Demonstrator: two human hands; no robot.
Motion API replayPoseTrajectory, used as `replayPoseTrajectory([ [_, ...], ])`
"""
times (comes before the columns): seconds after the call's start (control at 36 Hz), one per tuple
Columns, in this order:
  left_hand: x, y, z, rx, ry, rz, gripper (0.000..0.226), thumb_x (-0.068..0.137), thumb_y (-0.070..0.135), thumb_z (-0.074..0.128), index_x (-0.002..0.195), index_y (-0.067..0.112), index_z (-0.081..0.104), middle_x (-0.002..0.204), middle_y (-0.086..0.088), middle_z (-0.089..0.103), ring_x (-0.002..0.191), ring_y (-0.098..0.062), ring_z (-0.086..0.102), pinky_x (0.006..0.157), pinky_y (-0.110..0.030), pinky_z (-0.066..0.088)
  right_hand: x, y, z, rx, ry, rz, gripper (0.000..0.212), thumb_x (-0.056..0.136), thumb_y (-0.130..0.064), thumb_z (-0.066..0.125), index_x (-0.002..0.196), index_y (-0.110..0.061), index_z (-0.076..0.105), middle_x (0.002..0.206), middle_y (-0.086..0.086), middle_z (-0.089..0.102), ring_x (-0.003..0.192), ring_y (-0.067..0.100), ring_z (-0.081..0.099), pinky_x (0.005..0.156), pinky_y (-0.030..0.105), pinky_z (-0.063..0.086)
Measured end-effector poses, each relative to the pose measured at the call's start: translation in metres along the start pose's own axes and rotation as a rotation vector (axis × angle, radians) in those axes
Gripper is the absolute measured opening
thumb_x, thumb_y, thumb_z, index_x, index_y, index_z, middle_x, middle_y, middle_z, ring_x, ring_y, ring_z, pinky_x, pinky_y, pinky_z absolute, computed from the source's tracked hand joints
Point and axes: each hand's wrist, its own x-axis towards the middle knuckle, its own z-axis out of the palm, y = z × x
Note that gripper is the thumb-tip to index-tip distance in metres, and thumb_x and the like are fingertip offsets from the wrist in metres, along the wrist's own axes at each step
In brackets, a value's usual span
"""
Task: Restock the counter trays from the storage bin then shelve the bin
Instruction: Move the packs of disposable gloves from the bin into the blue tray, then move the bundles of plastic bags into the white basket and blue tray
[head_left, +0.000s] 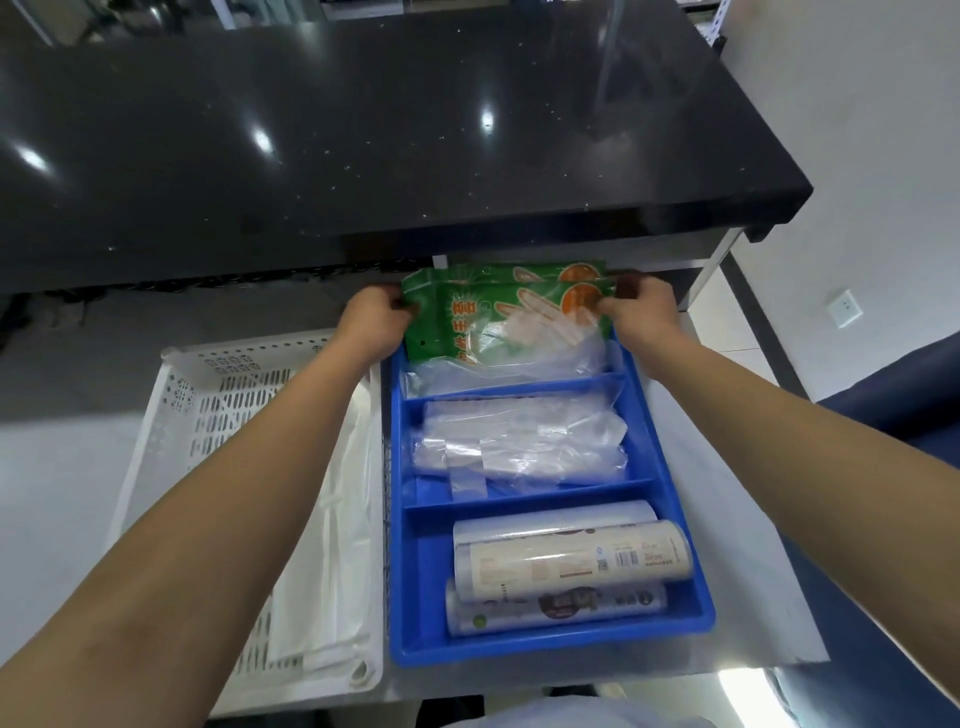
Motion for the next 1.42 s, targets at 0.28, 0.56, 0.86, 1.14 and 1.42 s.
replayPoseTrajectory([
  [0.28,-0.095,0.007,-0.001,0.284,0.189,0.152,0.065,0.092,0.038,0.062,0.148,0.016,0.038,0.152,-0.011,0.04,0.141,-0.031,0.032,0.115,-0.049,0.029,-0.068,0.022,-0.032,-0.49,-0.2,-0.239,0.073,0.085,-0.047,0.067,0.147,-0.03,0.034,0.156,0.002,0.033,0.14,0.028,0.035,0.107,0.048,0.038],
  [0.56,-0.265,-0.018,0.032,0.316,0.129,0.053,0.077,0.087,0.064,0.049,0.152,0.04,0.018,0.164,0.009,0.008,0.152,-0.017,0.001,0.119,-0.035,0.006,-0.189,0.043,-0.046,-0.805,-0.409,-0.483,0.076,0.084,-0.076,0.03,0.151,-0.043,0.016,0.164,-0.01,0.001,0.15,0.013,-0.007,0.12,0.047,0.005],
  [0.86,-0.391,-0.056,0.02,0.211,0.304,-0.269,0.079,0.077,0.079,0.034,0.148,0.05,0.017,0.161,0.022,0.003,0.149,-0.005,-0.004,0.123,-0.039,0.006,-0.246,0.024,0.006,-0.523,-0.779,-0.624,0.065,0.086,-0.06,0.048,0.146,-0.04,0.033,0.156,-0.021,0.016,0.148,0.003,-0.003,0.118,0.033,0.0],
  [1.14,-0.497,-0.164,-0.02,0.094,0.404,-0.446,0.078,0.085,0.072,0.042,0.152,0.042,0.017,0.164,0.013,0.008,0.151,-0.012,0.003,0.122,-0.046,0.015,-0.368,0.018,0.082,-0.582,-0.825,-0.776,0.059,0.086,-0.054,0.058,0.14,-0.034,0.047,0.153,-0.008,0.037,0.148,0.015,0.018,0.119,0.042,0.017],
  [1.42,-0.63,-0.294,-0.056,-0.154,0.399,-0.554,0.074,0.092,0.056,0.053,0.154,0.032,0.02,0.162,0.011,0.016,0.149,-0.01,0.012,0.121,-0.041,0.018,-0.539,0.06,0.181,-0.759,-1.094,-0.842,0.058,0.087,-0.059,0.055,0.141,-0.041,0.042,0.154,-0.014,0.031,0.147,0.009,0.015,0.116,0.028,0.015],
])
